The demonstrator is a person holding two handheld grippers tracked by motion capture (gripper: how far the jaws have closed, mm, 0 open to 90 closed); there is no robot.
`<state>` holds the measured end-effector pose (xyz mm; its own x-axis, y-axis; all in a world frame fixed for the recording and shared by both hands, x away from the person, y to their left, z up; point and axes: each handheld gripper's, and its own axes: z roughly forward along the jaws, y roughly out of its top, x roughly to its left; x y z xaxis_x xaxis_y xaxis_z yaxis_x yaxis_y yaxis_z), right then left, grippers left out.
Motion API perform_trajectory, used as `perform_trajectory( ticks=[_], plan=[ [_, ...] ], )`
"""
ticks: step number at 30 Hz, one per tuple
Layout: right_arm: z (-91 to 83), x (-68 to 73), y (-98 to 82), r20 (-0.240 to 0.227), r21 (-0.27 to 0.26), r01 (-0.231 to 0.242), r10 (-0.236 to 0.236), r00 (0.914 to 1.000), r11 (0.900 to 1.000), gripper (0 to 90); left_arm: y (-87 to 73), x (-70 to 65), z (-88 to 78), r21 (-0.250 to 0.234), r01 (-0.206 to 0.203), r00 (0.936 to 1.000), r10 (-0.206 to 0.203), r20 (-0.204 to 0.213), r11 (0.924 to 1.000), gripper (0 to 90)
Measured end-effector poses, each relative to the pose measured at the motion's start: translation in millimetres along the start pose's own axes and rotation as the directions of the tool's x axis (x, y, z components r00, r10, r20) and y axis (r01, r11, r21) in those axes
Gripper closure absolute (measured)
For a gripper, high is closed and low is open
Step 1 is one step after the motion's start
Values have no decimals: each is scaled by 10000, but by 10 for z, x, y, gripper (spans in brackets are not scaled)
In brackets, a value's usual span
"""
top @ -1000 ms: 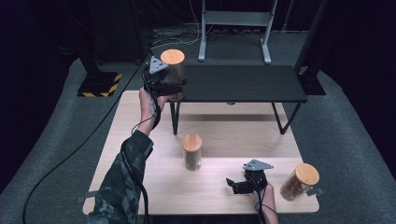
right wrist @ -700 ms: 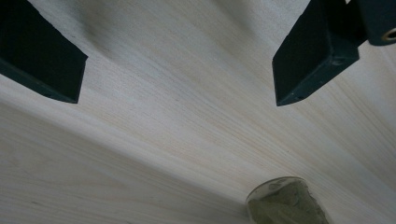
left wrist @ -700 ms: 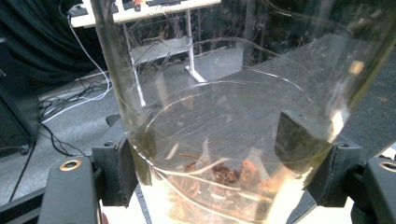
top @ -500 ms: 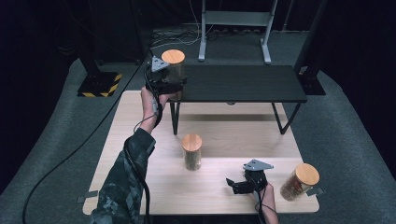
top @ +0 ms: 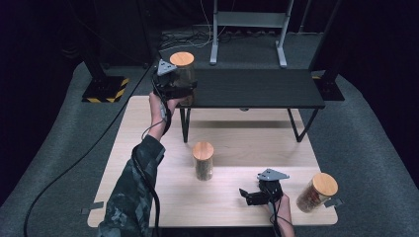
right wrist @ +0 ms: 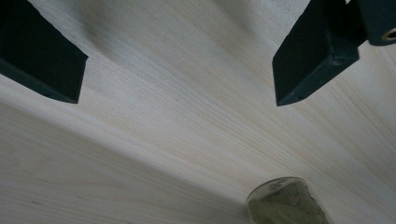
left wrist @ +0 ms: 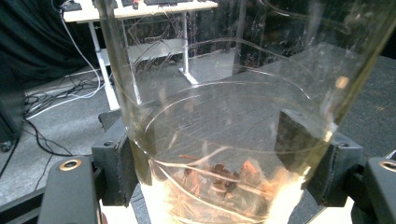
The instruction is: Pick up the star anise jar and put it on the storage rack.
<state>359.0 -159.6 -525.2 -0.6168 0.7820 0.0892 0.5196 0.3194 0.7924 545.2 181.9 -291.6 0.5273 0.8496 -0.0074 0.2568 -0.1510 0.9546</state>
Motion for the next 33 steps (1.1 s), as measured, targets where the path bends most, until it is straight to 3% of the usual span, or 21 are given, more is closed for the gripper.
perform_trajectory(
  ticks=[33],
  plan=[
    [3,-1,1,-3,29,3,-3,10000,10000,19,54,25,126,173,-34,10000,33,58,9998,247]
  ],
)
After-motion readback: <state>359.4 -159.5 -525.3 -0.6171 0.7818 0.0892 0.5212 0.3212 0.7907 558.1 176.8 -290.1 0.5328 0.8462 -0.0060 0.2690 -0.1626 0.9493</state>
